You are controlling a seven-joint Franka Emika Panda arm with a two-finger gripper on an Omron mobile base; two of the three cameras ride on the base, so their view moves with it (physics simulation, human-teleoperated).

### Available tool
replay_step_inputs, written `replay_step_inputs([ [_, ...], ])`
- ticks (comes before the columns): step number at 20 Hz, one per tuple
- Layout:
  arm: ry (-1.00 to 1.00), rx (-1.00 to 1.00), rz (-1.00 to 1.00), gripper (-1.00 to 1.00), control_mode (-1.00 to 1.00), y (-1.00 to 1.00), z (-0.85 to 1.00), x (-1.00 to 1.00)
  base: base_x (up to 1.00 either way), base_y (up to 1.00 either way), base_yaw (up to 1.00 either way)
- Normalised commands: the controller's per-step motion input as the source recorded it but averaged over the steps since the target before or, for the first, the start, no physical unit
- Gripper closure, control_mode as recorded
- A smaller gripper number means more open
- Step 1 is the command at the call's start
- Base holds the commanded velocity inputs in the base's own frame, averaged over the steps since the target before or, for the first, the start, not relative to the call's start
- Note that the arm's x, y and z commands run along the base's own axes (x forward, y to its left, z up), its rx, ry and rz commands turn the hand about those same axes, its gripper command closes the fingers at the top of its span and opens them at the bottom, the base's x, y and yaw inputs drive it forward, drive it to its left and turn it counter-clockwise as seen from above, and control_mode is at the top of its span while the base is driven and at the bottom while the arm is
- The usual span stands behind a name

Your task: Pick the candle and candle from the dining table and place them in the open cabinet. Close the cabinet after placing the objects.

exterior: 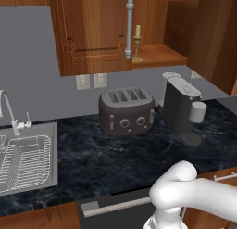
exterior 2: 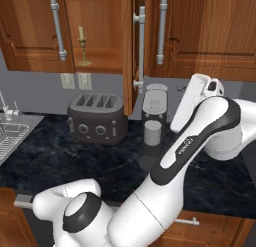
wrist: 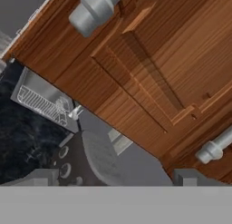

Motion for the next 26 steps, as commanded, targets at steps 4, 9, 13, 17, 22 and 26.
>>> replay_step_inputs([
  [4,-0.11,-0.03,0.15,-1.00,-1.00,0.00,0.09,0.07,0.00,0.00,0.00],
  [9,-0.16,-0.02,0.12,-1.00,-1.00,0.04,0.02,0.12,0.00,0.00,0.00],
  [13,-0.16,-0.02,0.12,-1.00,-1.00,0.07,0.01,0.23,0.00,0.00,0.00],
  [17,-0.12,-0.01,0.09,-1.00,-1.00,0.07,0.01,0.38,0.00,0.00,0.00],
  [22,-0.13,-0.02,0.07,-1.00,-1.00,0.09,0.07,0.30,0.00,0.00,0.00],
  [26,-0.13,-0.06,0.05,-1.00,-1.00,0.17,0.18,0.05,0.00,0.00,0.00],
])
